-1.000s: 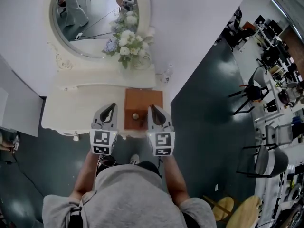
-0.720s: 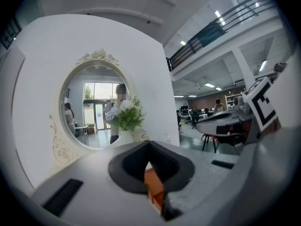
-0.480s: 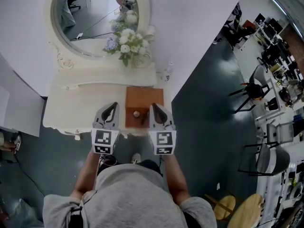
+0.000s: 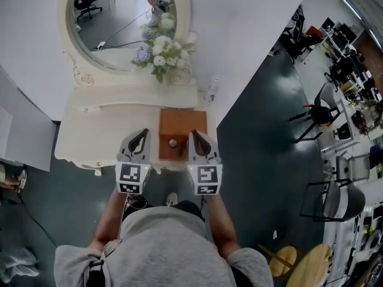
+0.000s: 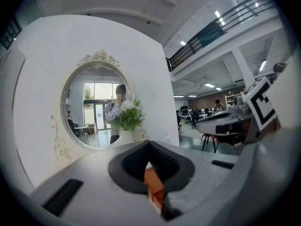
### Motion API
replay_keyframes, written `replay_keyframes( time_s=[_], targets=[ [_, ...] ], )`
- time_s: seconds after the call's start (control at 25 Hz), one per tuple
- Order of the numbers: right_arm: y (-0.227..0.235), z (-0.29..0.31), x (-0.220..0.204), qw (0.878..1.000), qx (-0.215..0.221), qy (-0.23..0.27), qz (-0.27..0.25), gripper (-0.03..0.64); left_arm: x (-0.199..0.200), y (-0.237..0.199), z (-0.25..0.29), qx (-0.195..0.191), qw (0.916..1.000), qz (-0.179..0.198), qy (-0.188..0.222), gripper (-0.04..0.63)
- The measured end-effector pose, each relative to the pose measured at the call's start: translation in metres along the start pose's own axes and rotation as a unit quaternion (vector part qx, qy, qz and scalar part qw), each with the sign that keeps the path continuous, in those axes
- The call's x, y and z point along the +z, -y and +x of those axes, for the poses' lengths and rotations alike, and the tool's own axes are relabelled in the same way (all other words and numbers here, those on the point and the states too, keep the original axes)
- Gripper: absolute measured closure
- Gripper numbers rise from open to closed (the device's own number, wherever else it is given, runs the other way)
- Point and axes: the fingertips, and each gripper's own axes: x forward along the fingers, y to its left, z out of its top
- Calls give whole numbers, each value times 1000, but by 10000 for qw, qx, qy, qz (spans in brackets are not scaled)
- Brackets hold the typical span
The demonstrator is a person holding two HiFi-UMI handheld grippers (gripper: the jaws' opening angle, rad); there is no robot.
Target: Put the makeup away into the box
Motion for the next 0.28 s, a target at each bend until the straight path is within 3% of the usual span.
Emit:
replay_keyframes(
  time_s=[0.28],
  targets=[
    [0,2,-1,10000,-11,-14,-28,592,-3,-4,3,29,10000,-16,-11,595]
  ],
)
